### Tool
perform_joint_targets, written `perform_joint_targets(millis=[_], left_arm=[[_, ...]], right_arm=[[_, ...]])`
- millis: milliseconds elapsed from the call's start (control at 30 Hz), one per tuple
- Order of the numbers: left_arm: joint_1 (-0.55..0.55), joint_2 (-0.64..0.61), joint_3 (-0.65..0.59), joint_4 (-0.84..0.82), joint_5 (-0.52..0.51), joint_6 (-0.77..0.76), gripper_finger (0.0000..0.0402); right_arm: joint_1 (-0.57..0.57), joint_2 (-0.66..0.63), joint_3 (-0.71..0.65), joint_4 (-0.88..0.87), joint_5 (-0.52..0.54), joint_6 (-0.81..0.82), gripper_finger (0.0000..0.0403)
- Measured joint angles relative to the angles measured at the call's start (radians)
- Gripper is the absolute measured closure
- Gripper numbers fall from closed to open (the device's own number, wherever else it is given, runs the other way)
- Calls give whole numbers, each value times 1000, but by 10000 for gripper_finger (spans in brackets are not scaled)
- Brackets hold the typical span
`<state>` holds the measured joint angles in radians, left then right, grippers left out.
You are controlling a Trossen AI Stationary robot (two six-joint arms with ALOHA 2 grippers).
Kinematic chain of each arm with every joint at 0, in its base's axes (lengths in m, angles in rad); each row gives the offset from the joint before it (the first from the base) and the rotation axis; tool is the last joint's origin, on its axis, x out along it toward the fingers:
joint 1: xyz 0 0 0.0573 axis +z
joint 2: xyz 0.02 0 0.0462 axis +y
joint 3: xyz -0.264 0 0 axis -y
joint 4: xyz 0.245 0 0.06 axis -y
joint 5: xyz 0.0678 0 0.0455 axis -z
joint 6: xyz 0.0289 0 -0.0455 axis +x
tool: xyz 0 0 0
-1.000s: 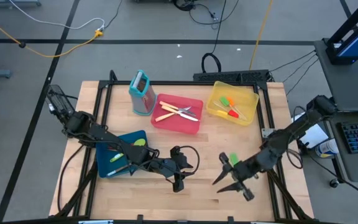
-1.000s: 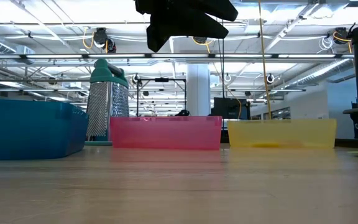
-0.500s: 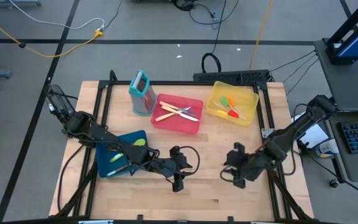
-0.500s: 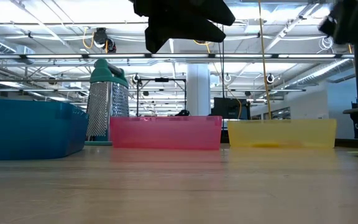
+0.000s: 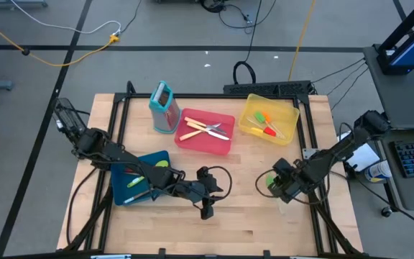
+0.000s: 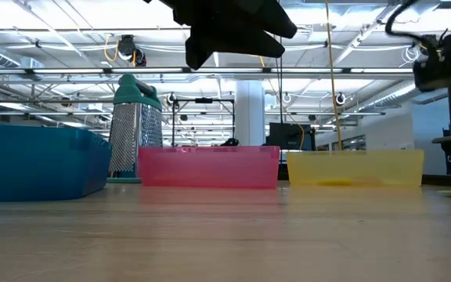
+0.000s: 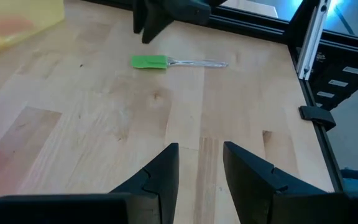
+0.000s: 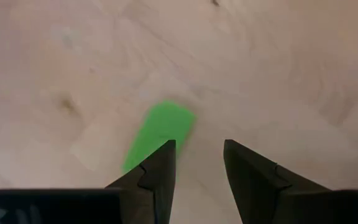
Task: Pick & Place Kitchen Items
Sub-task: Put the green spatula into the yellow bin
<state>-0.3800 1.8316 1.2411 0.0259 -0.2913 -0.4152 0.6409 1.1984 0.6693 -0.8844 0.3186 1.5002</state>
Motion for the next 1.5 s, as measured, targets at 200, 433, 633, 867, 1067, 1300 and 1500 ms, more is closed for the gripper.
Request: perform_joint_targets(millis=[200,433,633,867,1067,1300,1500], left_arm=[[8,0,0,0,0,2,275],[9,0,0,0,0,1,275],[9,0,0,0,0,1,275],[9,0,0,0,0,-6,275],[9,0,0,0,0,-8,275],[8,0,0,0,0,-14,275],[8,0,0,0,1,-15,275]], right_arm=[[-29,0,-56,140,-8,102,275],[-45,0,-154,294,-40,112,275],[-44,-3,-202,393,-32,58,275],[-45,-2,-203,419,-41,31,275],[-45,-1,-204,428,-55,-78,275],[-44,0,-205,457,-62,-223,276],[-44,1,-206,477,-63,-241,319]])
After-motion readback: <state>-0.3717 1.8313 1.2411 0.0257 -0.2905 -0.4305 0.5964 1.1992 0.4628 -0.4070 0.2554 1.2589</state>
